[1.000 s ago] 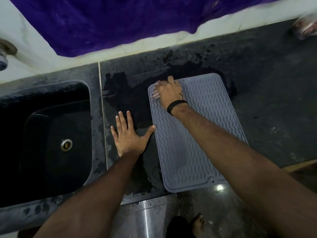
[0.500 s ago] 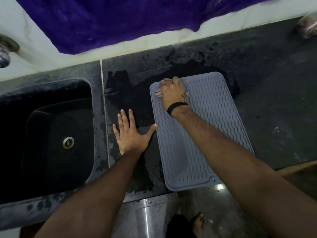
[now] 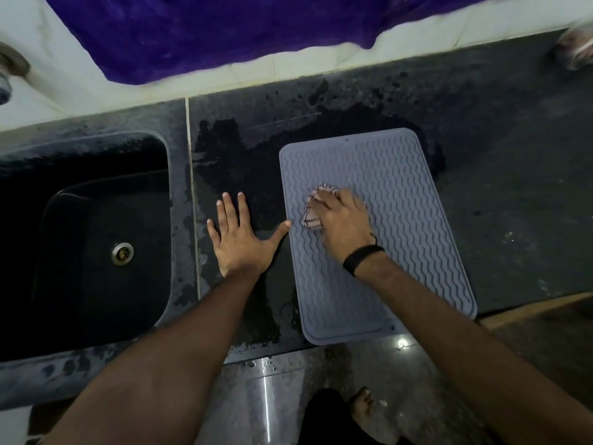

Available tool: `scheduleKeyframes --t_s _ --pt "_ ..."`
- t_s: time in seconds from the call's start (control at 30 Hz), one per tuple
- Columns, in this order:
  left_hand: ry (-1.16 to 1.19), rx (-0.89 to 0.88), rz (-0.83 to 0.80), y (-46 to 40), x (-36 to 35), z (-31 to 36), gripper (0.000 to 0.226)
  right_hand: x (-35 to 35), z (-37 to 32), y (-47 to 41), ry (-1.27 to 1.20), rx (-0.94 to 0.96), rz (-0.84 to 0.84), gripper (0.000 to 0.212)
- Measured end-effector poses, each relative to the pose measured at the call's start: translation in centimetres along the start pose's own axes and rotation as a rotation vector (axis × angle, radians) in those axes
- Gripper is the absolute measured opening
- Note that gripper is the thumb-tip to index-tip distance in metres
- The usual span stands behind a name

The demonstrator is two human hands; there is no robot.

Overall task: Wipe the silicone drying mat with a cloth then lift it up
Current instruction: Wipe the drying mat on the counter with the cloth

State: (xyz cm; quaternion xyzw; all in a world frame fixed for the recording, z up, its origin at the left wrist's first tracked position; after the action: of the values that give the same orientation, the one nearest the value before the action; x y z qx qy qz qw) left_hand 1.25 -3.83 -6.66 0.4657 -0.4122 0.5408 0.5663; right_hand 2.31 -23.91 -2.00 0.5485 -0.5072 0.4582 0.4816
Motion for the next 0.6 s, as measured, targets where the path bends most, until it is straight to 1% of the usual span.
scheduleKeyframes --t_s 0.13,0.17,0.23,0.3,0.4,0.47,0.53,0.6 --pt "-0.002 0.001 -0.010 0.2 0.0 0.0 0.125 2.1 -0.4 -4.5 -0.028 -0.036 0.082 0.055" --pt "-0.003 0.001 -0.015 0.1 0.1 0.0 0.125 2.5 -0.6 -6.1 -0.026 -0.043 0.081 0.055" --pt "-0.005 0.003 -0.024 0.0 0.2 0.1 0.125 2.8 -1.0 -8.4 -0.006 -0.036 0.023 0.055" --pt "-0.012 0.004 -0.023 0.1 0.2 0.1 0.125 2.3 -1.2 -9.0 0.042 -0.024 -0.042 0.054" --pt "-0.007 0.008 -0.015 0.0 0.1 0.1 0.125 1.4 -0.9 -6.4 0.055 -0.019 -0.025 0.053" --pt "-0.011 0.012 -0.010 0.1 0.1 0.1 0.125 0.9 -0.7 -3.3 0.026 -0.027 -0.026 0.057" --pt "-0.010 0.008 -0.010 0.2 0.1 0.1 0.124 0.6 -0.3 0.6 0.005 -0.022 -0.053 0.063" --pt "-0.003 0.007 -0.010 0.2 0.2 0.0 0.124 0.3 0.1 4.8 -0.021 -0.020 -0.092 0.063"
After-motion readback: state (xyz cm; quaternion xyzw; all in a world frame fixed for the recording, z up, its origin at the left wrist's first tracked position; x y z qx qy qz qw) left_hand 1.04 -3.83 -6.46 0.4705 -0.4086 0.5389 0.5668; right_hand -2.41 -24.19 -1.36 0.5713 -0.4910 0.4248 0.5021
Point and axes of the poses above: each hand's wrist, its own y-axis away from the middle knuckle, its own x-axis out of the back of the hand, z = x × y, the point moved 1 cm from there along -y, towards the middle knuckle, and after that the axes turned 13 degrees about -x, right-handed, at the moved point
